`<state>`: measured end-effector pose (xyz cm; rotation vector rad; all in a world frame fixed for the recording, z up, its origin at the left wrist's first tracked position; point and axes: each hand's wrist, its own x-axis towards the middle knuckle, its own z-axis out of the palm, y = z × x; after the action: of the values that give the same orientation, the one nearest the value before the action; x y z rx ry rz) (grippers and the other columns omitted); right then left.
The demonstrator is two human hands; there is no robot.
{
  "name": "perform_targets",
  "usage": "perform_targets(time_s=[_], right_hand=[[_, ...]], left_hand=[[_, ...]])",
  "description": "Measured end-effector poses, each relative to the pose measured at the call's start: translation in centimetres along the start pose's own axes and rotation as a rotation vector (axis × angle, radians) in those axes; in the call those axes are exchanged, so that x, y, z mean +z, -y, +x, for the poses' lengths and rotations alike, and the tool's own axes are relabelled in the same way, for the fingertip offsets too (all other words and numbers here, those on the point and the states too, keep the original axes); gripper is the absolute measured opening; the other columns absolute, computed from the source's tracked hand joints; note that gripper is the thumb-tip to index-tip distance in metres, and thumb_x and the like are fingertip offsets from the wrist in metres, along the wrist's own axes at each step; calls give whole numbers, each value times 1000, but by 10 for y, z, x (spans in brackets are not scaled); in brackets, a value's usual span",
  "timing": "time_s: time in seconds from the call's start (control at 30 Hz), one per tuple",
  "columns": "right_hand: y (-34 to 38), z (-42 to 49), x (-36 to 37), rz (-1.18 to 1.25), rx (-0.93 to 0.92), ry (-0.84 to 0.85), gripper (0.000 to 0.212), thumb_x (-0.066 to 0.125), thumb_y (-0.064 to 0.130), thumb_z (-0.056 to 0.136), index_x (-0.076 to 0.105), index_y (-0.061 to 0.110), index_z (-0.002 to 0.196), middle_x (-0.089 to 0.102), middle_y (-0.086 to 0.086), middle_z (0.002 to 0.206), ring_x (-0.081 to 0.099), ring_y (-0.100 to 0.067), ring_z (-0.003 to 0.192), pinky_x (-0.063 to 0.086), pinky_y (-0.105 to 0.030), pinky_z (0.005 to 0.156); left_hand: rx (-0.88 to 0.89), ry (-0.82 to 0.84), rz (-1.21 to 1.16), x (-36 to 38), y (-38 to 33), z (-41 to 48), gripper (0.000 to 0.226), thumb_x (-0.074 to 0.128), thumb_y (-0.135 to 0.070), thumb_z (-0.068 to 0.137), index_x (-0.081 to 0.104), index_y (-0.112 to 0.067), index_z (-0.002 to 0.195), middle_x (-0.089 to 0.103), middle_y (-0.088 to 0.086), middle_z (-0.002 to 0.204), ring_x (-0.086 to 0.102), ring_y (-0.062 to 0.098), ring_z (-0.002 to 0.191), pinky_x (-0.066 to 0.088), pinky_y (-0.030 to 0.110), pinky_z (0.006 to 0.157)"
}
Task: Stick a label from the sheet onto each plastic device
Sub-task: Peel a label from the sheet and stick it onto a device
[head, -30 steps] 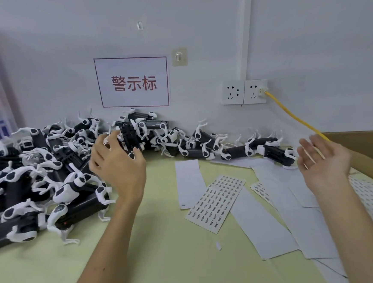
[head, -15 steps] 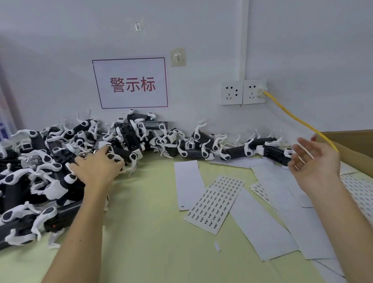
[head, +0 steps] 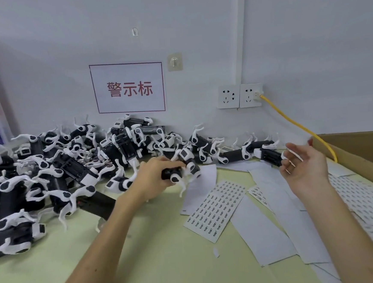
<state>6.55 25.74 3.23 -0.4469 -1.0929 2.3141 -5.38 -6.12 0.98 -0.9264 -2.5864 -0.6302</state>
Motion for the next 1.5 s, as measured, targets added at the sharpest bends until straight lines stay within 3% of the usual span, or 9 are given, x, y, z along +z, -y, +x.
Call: perform_targets(time_s=[0.27,0.57,0.77,0.93,1.07,1.27,1.37,1.43,1.5], right_hand=[[-14,-9,14,-146,-4,90,19,51,18,92,66,13,83,57,2,64,45,-11,50,34,-22,55],[-47,-34,36,-611,-203,351,22,55,6,94,73,14,86,66,0,66,55,-14,50,40,-22,53],[-69,-41,41,-840,-374,451,22,65,7,90,69,26,102,70,1,94,63,-6,61,45,-14,56],[-87,-46,38,-1008,-551,698,84,81,31,81,31,44,146,40,30,139,45,15,122,41,-7,93],[-90,-45,40,-955,-621,683,68,83,30,79,47,40,135,60,16,122,61,-3,107,49,-14,90],[-83,-42,40,-849,-643,518,59,87,25,73,56,49,118,67,20,106,62,2,97,45,-8,78],[-80,-39,38,-809,-656,429,63,88,25,73,59,30,128,68,15,106,62,0,96,48,-14,79],[-80,-39,38,-808,-667,439,64,88,27,73,58,30,129,68,15,108,63,-2,98,51,-20,85],[-83,-43,39,-832,-668,507,63,88,27,73,57,37,127,66,16,112,63,-5,101,52,-24,87]], left_hand=[[-110,-413,-167,5,-15,-1,54,76,6,82,62,-14,130,63,-13,103,58,24,110,44,31,91],[183,-719,246,20,-31,-9,72,75,24,59,76,-13,120,72,8,121,48,26,96,39,40,77],[219,-697,292,19,-23,-19,76,73,25,54,79,-20,115,73,3,122,50,25,97,30,37,79],[419,-644,176,31,-55,-16,54,54,8,80,74,-15,125,70,3,130,55,27,94,52,47,77],[572,-586,134,46,-75,-17,52,62,17,78,74,-7,122,69,10,130,55,25,99,57,40,79],[324,-689,-166,43,-70,-20,21,72,3,88,76,-5,107,69,8,122,68,23,105,56,32,91],[100,-333,-585,33,-71,-20,23,61,-40,99,75,-22,102,75,-11,99,68,9,86,54,27,77],[-131,46,-887,34,-74,-20,52,42,-62,101,68,-24,124,76,-7,107,70,13,91,56,29,81],[-260,131,-1048,39,-74,-20,69,28,-70,95,60,-25,136,73,-5,120,69,16,105,57,34,90]])
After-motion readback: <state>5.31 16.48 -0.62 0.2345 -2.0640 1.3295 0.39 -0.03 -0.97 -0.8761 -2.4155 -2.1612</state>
